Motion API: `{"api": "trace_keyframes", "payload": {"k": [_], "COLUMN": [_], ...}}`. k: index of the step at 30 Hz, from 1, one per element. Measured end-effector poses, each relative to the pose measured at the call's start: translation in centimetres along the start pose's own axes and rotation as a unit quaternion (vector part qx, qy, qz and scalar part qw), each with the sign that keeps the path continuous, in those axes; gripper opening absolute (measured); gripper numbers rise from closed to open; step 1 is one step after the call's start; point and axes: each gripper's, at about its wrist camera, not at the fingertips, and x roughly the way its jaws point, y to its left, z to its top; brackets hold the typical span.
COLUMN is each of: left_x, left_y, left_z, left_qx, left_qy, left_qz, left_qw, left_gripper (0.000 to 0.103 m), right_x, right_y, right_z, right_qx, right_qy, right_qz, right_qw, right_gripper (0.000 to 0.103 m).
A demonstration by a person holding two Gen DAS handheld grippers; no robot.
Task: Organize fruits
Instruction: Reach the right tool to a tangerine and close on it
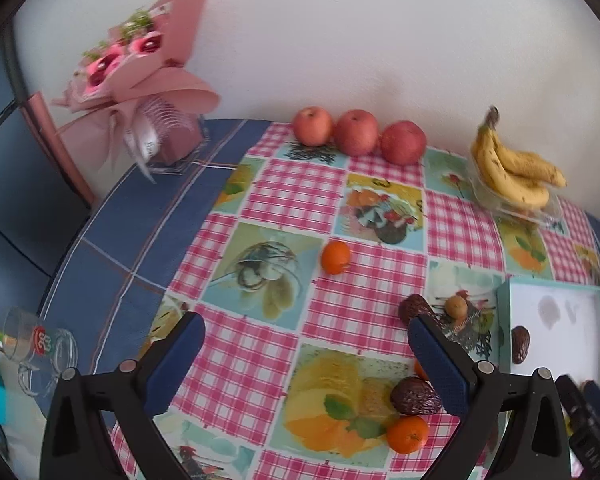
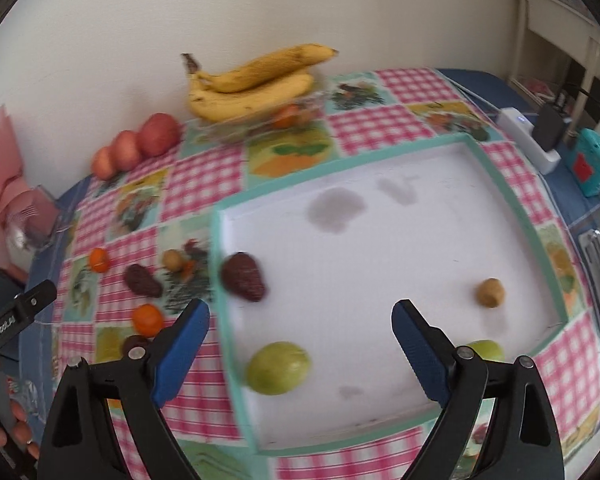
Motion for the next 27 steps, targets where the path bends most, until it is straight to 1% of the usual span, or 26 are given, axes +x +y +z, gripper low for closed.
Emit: {"api": "trace_keyframes", "payload": {"k": [4, 10, 15, 23, 27], "left_x": [-0.5, -0.1, 1.3, 3.2, 3.7], "left_y": [1.3, 2.8, 2.9, 3.6, 4.1], "left_z": [-0.1, -0.3, -0.6, -1.5, -1.7], "left_qx": [-0.011, -0.013, 0.024, 0.070, 0.071], "left_qy": [-0.002, 0.010, 0.037, 0.072, 0.083], "left_qz": [0.006, 0.024, 0.042, 0.078, 0.076], "left_qw": [0.9999, 0.9996, 0.9982, 0.9919, 0.9912], "left_gripper": [0.103, 0.103, 0.103, 0.103, 0.103], "right_x": [-0.3, -0.1, 0.3, 1.2, 2.0], "right_y": [1.9, 5.1, 7.1, 9.7, 10.5], "right_z": [-0.5, -1.4, -1.9, -2.6, -3.2], "right_qx": [-0.015, -0.048, -0.073, -0.105, -0.115], "right_qy": [-0.001, 0.014, 0.030, 0.056, 0.074], "right_qz": [0.010, 0.025, 0.034, 0.043, 0.040], "right_qw": [1.000, 0.998, 0.996, 0.992, 0.990], "right_gripper": [0.093, 0.093, 0.093, 0.093, 0.093]}}
